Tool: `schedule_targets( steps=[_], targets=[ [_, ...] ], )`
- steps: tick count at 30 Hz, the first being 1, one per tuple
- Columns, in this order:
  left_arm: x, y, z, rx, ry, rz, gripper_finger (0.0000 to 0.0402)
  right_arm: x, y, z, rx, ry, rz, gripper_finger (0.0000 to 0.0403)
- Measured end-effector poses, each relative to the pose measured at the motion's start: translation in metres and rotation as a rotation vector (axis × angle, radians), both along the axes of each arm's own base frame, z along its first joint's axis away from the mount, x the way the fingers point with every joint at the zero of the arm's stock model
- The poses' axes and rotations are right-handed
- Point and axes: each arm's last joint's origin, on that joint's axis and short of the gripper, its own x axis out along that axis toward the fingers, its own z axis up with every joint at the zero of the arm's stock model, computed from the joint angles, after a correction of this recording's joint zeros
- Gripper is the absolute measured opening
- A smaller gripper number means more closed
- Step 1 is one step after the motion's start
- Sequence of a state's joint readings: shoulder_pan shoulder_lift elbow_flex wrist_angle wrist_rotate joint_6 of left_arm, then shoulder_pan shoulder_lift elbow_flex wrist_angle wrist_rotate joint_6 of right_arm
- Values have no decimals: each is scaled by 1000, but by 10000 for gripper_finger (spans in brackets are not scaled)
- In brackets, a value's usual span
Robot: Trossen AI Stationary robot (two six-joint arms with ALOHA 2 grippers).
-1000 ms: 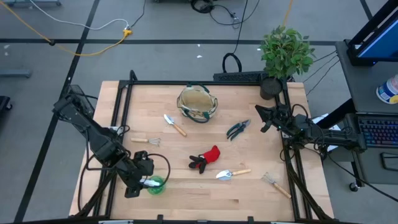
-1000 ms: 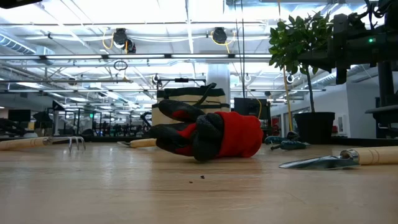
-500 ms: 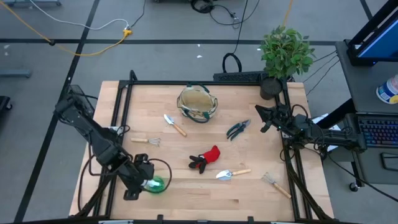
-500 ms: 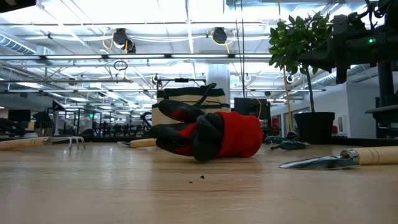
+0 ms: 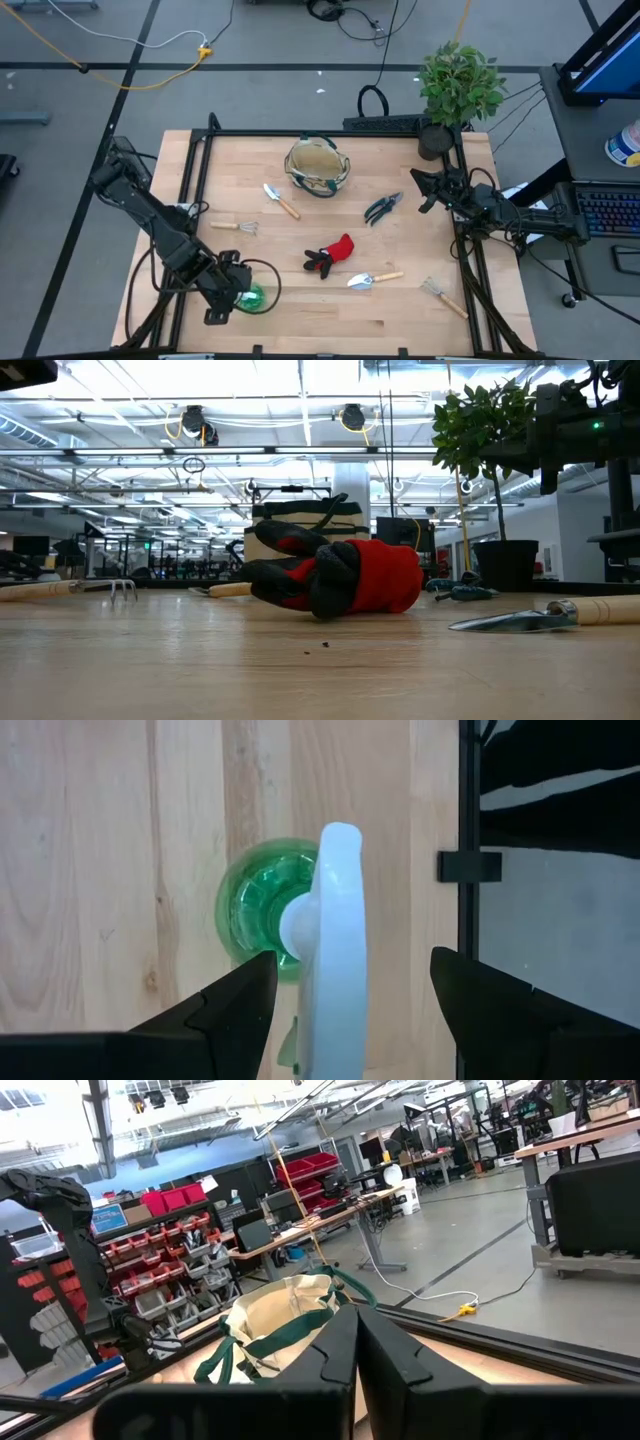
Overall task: Pick & Place Garden tools in Gardening bag
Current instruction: Put the green spray bottle into the gardening bag
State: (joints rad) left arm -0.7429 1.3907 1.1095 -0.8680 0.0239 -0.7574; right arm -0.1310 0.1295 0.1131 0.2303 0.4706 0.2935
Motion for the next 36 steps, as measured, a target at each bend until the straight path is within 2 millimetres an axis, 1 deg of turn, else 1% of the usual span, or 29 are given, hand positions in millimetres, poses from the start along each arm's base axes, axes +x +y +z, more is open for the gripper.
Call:
schedule_targets(
  steps=[7, 10, 12, 15, 23, 24, 28, 31, 33, 36],
  targets=[
    [1, 2, 0, 69, -58, -17, 268, 0, 0, 0, 0, 0, 0, 4],
    [2, 2, 0, 70, -59, -10, 256, 0, 0, 0, 0, 0, 0, 4],
    [2, 2, 0, 70, -59, -10, 236, 0, 0, 0, 0, 0, 0, 4],
    [2, 2, 0, 71, -60, -14, 193, 0, 0, 0, 0, 0, 0, 4],
    [3, 4, 1, 95, -91, 14, 56, 0, 0, 0, 0, 0, 0, 4],
    [4, 5, 1, 91, -95, 23, 51, 0, 0, 0, 0, 0, 0, 4],
    [10, 10, 5, 77, -90, 73, 51, 0, 0, 0, 0, 0, 0, 4],
    [20, 16, 20, 70, -137, 93, 51, 0, 0, 0, 0, 0, 0, 4],
    [26, 22, 36, 101, -186, 93, 51, 0, 0, 0, 0, 0, 0, 4],
    [34, 35, 68, 204, -287, 90, 51, 0, 0, 0, 0, 0, 0, 4]
  ],
)
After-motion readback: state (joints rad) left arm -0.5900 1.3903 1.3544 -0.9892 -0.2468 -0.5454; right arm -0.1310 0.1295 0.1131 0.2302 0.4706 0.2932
